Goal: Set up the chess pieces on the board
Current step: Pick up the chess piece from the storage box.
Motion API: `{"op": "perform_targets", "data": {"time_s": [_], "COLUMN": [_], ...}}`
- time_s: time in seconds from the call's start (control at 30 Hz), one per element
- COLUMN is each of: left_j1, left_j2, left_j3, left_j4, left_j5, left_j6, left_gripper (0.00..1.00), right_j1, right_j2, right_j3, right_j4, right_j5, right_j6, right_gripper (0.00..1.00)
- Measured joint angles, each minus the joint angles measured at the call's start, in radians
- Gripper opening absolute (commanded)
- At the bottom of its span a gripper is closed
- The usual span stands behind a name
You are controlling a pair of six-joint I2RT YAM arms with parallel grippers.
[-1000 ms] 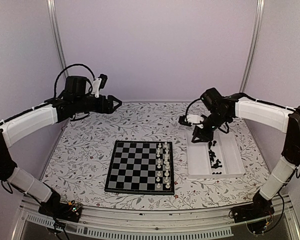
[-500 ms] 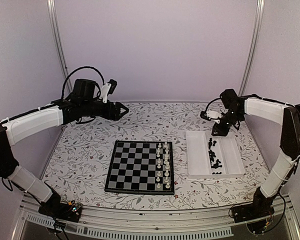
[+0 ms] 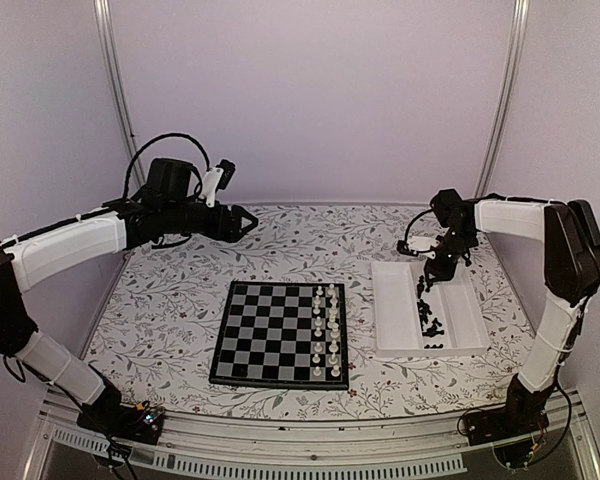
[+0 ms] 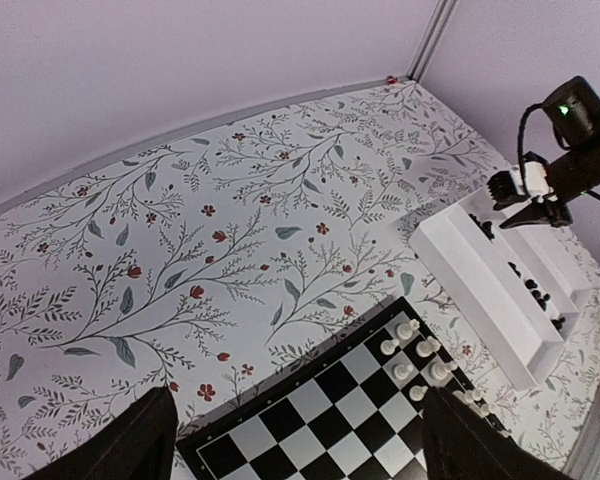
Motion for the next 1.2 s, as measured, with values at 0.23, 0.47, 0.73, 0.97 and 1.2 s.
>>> {"op": "perform_targets", "data": {"time_s": [0.23,0.47,0.73,0.97,1.2], "left_j1": [0.0,0.0,-0.001,-0.002,-0.002], "left_j2": [0.0,0.0,0.0,0.0,0.0], "left_j3": [0.0,0.003,0.004,0.004,0.004], "left_j4": [-0.001,-0.001,-0.001,-0.002,-0.002], "left_j5": [0.002,0.003,0.006,0.01,0.01], "left_j6": [0.0,0.0,0.0,0.0,0.0], "left_gripper": [0.86,0.87,0.87,0.87,0.87], "right_j1": [0.0,0.0,0.0,0.0,-0.002], "right_j2": [0.06,0.1,0.139,0.159,0.159], "right_j3": [0.043,0.056,0.076,0.082,0.084], "right_j4": [-0.011,-0.042,-0.088,-0.104,-0.111], "right_j5": [0.04,0.061,0.058,0.055,0.035], "right_j6": [-0.067,-0.12,-0.161,-0.176,-0.178], "right_gripper": [0.38,0.38,0.35,0.24,0.1]}}
